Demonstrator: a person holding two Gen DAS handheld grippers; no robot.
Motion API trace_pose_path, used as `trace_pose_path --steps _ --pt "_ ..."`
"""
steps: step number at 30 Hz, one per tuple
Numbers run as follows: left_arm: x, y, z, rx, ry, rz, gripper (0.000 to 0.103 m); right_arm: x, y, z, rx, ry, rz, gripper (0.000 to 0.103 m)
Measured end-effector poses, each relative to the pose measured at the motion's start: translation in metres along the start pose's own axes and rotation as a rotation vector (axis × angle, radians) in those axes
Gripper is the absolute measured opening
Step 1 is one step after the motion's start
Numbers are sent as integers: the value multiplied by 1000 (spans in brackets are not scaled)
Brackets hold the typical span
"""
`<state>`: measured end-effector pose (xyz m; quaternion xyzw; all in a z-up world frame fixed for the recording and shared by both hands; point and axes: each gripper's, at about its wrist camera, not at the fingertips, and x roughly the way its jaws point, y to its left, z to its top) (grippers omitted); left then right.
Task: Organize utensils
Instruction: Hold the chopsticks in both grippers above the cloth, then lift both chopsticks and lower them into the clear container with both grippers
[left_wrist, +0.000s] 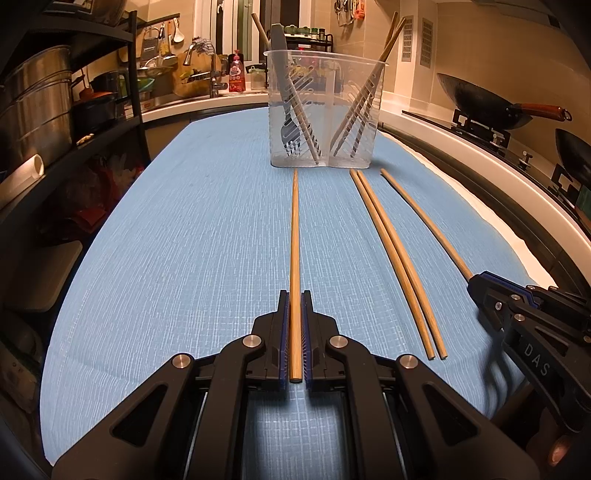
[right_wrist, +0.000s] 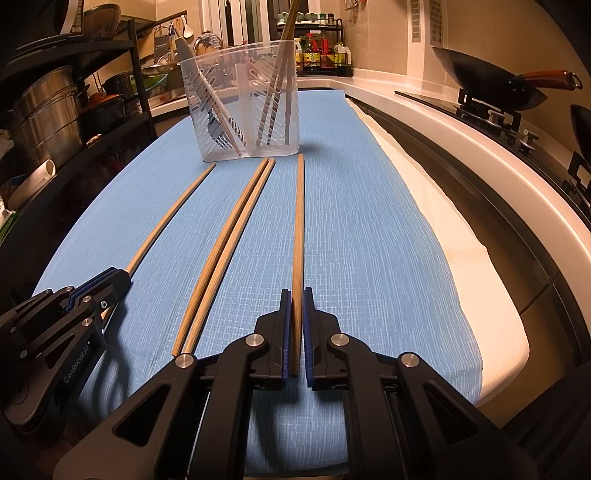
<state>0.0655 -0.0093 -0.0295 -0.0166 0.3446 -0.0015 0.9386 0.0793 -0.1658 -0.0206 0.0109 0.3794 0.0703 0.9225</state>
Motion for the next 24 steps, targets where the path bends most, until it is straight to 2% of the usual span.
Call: trace_pose_path --steps 10,17,24 --pt "0 0 0 -5 1 -3 6 -1 -1 1 7 -2 5 6" --pt "-9 4 4 -20 -17 -2 6 -9 -5 4 19 -36 -1 6" --pt "-39 4 8 4 -96 2 6 -36 -6 10 1 -137 -7 6"
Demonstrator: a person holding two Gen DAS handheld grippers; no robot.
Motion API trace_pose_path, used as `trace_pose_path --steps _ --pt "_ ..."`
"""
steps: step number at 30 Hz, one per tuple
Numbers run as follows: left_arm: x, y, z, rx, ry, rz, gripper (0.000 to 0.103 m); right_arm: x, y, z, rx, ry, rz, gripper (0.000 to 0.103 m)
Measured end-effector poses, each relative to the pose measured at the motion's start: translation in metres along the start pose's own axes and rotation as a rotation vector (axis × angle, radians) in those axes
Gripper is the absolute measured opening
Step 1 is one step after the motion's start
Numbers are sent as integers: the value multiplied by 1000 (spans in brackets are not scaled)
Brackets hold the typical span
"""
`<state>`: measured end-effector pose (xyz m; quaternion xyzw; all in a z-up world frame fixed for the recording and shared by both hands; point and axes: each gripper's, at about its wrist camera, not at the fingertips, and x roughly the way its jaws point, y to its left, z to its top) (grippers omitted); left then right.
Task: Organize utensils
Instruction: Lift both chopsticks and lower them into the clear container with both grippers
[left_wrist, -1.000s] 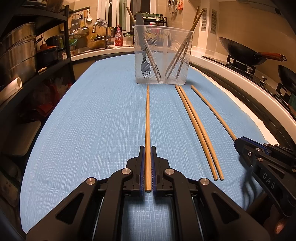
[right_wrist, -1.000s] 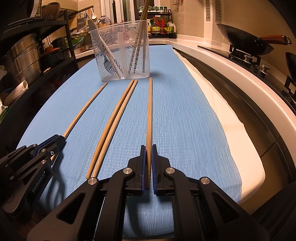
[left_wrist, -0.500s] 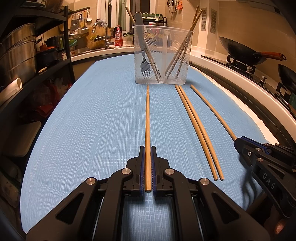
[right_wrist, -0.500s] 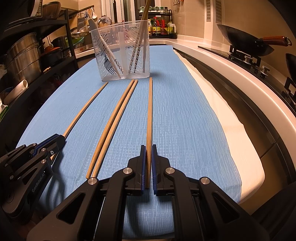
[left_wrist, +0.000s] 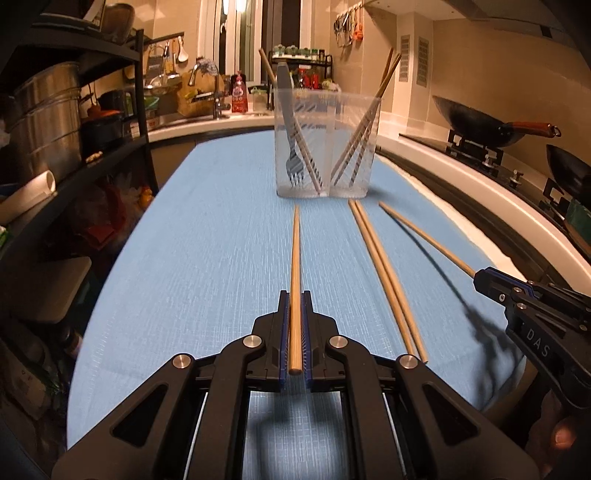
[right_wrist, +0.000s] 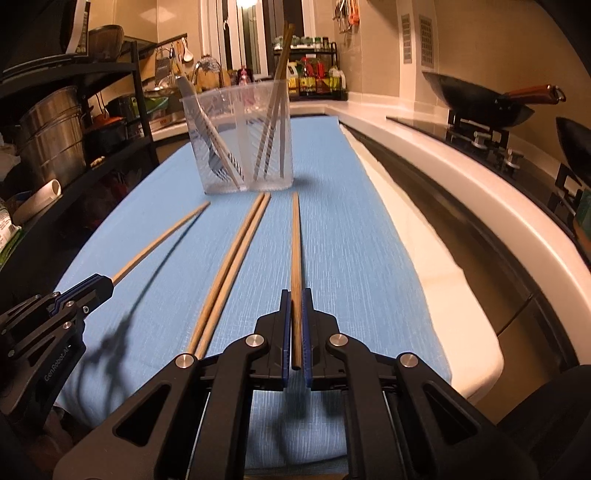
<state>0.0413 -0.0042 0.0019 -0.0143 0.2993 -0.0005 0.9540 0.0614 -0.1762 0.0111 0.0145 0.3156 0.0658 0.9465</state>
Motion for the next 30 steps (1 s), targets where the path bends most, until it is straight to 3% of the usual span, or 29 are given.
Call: trace_pose_path --steps 15,30 --pt "-59 2 36 -12 -177 -24 6 -64 3 40 -61 -202 -12 6" --pt "-88 20 114 -50 -261 -91 6 -93 12 110 -87 -251 42 6"
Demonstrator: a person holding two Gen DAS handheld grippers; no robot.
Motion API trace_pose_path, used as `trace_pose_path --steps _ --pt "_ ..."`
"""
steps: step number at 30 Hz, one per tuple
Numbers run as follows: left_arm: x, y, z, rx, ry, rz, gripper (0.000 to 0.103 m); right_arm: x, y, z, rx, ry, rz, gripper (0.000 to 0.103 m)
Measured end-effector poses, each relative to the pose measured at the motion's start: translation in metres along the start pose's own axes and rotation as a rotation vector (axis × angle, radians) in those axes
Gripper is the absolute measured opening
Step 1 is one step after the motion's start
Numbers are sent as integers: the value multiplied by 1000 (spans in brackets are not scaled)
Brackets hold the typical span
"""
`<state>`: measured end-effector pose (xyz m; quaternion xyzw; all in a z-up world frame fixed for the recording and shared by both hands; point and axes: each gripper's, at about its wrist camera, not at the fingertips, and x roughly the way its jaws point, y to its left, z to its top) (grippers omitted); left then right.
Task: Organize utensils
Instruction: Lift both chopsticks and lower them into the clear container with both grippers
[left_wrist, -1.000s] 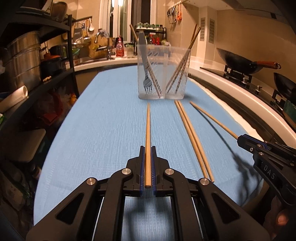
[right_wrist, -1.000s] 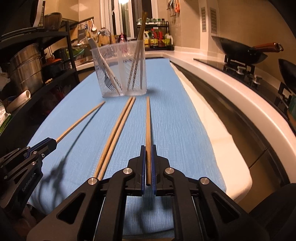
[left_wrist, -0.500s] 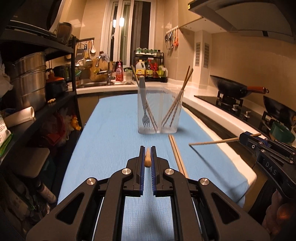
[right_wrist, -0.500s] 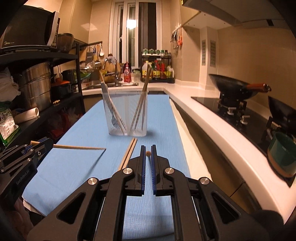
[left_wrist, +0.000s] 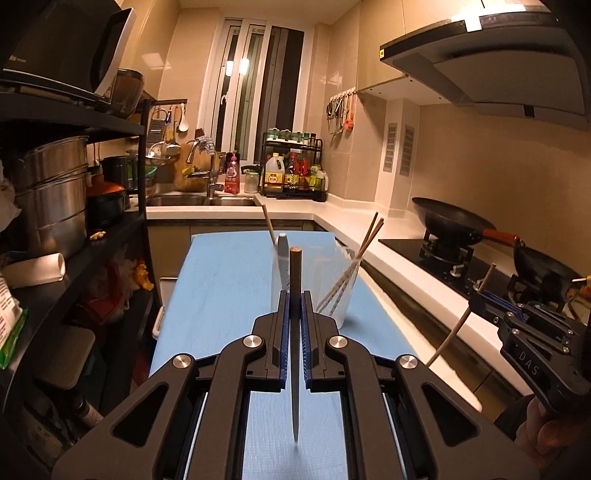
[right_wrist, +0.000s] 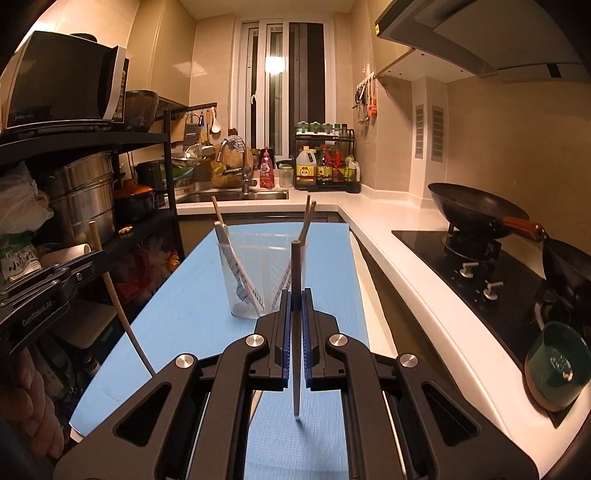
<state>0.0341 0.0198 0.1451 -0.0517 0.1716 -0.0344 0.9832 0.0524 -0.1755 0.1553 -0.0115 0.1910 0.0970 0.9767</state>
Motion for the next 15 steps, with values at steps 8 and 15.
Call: trace_pose_path --steps 8,15 --pt "22 12 37 -47 60 -56 6 11 4 34 -15 5 58 6" --pt "48 18 52 -49 97 -65 6 35 1 57 -6 7 85 6"
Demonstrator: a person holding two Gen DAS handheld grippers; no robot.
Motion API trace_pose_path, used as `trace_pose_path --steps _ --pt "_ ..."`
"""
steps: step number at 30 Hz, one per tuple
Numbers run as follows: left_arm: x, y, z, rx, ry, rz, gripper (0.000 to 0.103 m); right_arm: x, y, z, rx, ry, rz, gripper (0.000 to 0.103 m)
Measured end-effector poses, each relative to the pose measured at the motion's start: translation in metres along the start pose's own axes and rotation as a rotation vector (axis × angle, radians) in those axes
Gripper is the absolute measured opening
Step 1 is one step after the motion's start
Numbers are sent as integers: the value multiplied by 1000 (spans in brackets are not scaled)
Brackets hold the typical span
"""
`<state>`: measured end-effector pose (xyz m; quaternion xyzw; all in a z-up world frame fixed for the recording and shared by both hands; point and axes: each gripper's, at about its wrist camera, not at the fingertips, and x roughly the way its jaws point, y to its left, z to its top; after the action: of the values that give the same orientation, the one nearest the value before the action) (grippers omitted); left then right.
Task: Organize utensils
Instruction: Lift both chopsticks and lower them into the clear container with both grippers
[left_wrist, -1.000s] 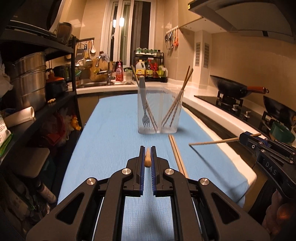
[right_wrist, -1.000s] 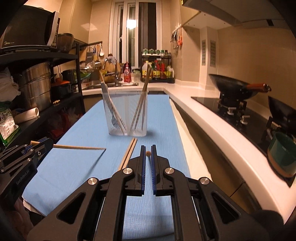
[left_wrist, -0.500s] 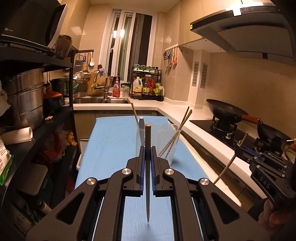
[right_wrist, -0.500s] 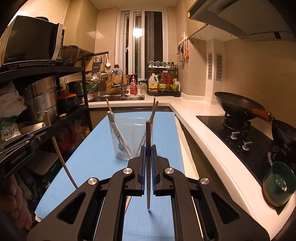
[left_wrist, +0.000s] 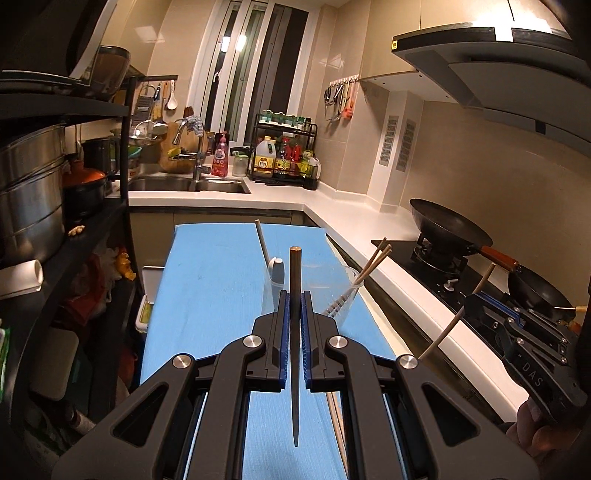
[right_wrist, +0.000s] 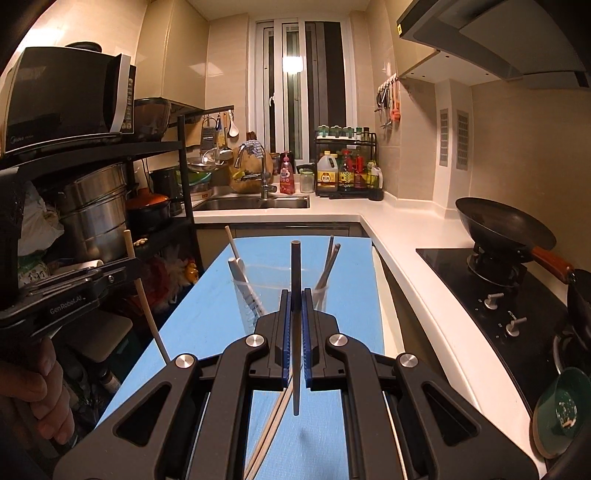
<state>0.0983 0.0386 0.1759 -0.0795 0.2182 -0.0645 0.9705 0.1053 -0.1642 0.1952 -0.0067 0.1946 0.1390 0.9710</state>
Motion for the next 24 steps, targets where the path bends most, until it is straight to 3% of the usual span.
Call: trace_pose_path --steps 9,14,19,24 --pt "31 -5 43 11 -14 -31 6 24 0 54 4 -59 42 5" --pt "39 -18 94 33 -120 -52 6 38 0 97 5 -146 36 5" --pt "58 -29 128 66 -226 -48 6 69 -8 110 17 -184 23 5" --pt "110 -34 126 113 -147 -21 6 106 -17 96 29 -125 15 5"
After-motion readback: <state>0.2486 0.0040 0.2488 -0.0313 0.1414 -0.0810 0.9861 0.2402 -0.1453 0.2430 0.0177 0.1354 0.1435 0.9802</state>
